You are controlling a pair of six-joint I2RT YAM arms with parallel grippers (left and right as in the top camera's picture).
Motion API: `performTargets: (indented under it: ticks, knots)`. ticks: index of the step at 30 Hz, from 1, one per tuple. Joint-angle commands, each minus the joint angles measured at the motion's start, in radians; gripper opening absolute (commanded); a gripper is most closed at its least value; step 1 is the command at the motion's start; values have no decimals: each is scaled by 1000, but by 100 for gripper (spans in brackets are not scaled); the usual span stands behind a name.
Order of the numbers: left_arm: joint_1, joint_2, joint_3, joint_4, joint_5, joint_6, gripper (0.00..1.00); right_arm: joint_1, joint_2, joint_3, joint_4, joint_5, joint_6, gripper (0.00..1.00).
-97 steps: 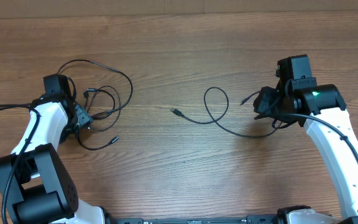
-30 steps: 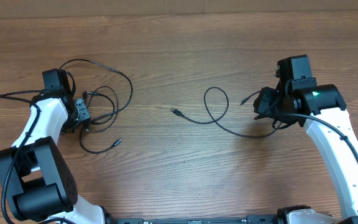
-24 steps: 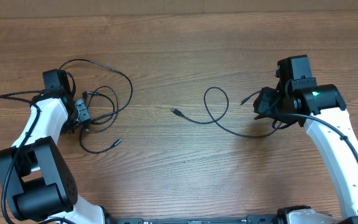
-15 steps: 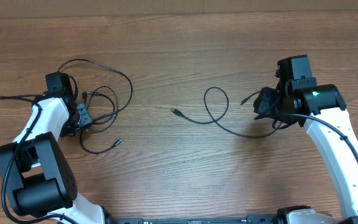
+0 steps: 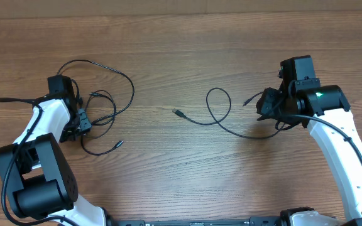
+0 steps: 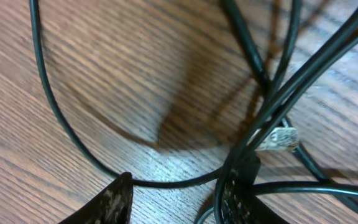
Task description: Untangle cables
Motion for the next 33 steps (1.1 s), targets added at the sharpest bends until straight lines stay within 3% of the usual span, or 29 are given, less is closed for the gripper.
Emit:
performTargets:
  ticks: [1,5,11,17,19,28,33]
  knots:
    - [1,13,-29,-3,-17,-37,45,-2,1,17,3,9,-8,51]
    - [0,13,-43,-4,-17,-55,41,-2,1,17,3,9,-7,51]
    - [0,13,-43,-14,-13,-67,21,-2,1,17,3,9,-7,51]
    - [0,13,-36,-7,-10,-67,17,-2,1,17,3,9,-7,51]
    - [0,11,-25,-14,-10,-67,4,-2,1,17,3,9,-7,51]
    - [3,-113,179,-156,-37,-115,4,-2,1,17,2,9,-7,52]
    - [39,-209,316,-195,-178,-116,4,-2,1,17,3,9,-7,51]
